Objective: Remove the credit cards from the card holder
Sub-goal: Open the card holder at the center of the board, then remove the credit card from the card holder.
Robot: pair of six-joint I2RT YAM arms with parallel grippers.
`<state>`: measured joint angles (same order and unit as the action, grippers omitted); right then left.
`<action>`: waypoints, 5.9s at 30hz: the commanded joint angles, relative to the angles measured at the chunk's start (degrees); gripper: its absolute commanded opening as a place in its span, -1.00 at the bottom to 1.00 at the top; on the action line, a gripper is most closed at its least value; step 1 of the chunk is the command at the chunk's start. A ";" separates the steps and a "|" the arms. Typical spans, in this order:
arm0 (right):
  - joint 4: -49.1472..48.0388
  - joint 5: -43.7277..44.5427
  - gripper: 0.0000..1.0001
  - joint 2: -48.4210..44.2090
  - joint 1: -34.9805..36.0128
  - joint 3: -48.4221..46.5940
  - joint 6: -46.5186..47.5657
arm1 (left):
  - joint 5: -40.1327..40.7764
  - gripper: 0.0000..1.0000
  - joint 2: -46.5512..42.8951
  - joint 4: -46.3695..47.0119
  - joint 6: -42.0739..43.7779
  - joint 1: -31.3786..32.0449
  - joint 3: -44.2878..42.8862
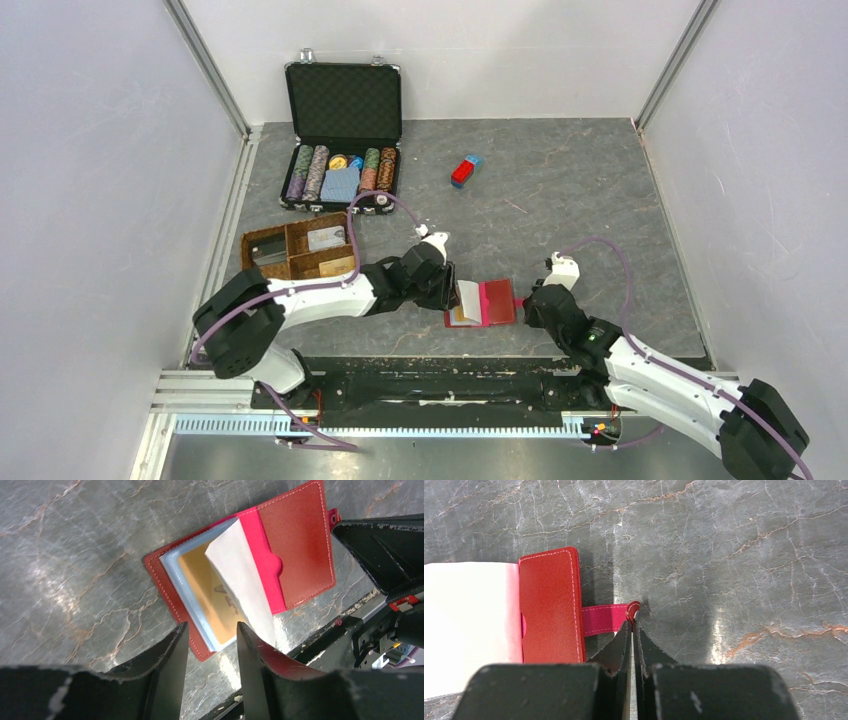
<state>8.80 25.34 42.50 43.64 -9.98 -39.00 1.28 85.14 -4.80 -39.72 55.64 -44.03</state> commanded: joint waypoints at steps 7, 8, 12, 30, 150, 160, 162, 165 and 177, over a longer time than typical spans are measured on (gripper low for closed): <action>-0.34 0.01 -1.00 -1.34 -0.13 -0.64 0.21 | -8.35 -0.09 6.29 6.33 0.87 0.19 -7.29; -0.18 -0.27 -1.00 -1.74 -0.13 -0.89 0.33 | -9.61 -0.09 7.04 7.23 0.69 0.18 -7.59; 1.51 -1.63 -0.84 -3.74 -0.10 -2.54 1.26 | -12.82 -0.09 10.03 10.48 0.34 0.22 -8.50; -3.10 -19.16 -0.50 -12.97 -0.14 -5.66 10.43 | -14.73 -0.05 21.11 13.03 1.16 0.20 -16.80; -52.42 -49.48 -1.00 25.00 -15.33 11.39 -3.07 | -4.02 -0.49 10.40 -1.47 3.86 -2.38 -1.94; -31.89 -45.80 -1.00 11.75 -18.98 7.18 3.06 | -6.36 -0.38 9.40 -3.16 3.93 -2.38 -4.00; -28.52 -45.58 -1.00 8.62 -19.21 6.34 4.40 | -7.64 -0.29 8.99 -3.65 3.91 -2.40 -4.99; -25.26 -45.83 -1.00 5.51 -19.55 5.12 5.65 | -9.18 -0.14 7.76 -4.34 3.85 -2.43 -6.70; -18.17 -51.46 -1.00 2.60 -20.00 -2.14 14.20 | -8.82 0.33 -2.37 -15.85 11.22 -3.19 -15.68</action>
<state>-11.16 -22.85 45.52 24.01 -8.60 -29.15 -8.01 87.57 -15.92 -34.50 53.32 -56.12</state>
